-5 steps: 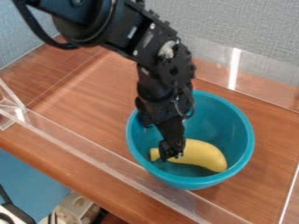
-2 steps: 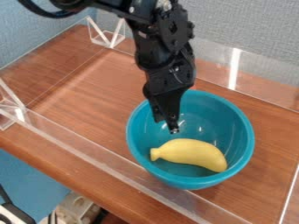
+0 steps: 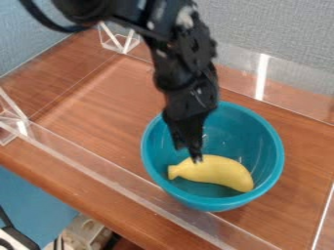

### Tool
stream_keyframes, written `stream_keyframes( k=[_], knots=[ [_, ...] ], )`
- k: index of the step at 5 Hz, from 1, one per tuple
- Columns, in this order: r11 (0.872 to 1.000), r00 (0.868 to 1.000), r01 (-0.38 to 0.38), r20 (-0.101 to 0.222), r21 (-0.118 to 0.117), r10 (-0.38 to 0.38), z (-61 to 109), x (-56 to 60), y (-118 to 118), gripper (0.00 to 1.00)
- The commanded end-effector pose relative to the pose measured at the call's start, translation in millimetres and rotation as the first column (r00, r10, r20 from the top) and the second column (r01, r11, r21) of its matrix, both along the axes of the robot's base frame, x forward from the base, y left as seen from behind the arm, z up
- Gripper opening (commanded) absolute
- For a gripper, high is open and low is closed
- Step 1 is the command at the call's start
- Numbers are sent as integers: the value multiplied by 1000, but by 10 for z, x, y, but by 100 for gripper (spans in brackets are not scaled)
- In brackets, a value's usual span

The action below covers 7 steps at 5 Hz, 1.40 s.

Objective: Remove the yellow object from the blue bowl and put it on the table

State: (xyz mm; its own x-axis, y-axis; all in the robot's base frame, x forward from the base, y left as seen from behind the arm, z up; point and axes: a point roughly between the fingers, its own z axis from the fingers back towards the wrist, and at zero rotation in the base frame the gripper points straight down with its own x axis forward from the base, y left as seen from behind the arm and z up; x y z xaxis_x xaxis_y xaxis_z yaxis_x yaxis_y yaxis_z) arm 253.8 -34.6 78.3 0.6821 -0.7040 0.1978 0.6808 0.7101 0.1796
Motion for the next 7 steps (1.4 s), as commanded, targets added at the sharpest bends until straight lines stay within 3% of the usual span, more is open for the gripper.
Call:
stream_keyframes(
  k=[1,2,4,5,6,7],
  knots=[
    [996,996,83,-16,-12,-83,-79,58,-168,0],
    [988,986,155,-54,-22,-156,-148,72,-313,100],
    [993,987,114,-110,-26,-116,-262,-71,-373,100],
    [993,984,114,-133,-25,-117,-465,17,-351,100],
    [994,982,112,-148,-17,-114,-532,91,-314,100],
    [1000,986,15,-163,-10,-17,-470,81,-178,100]
  ],
)
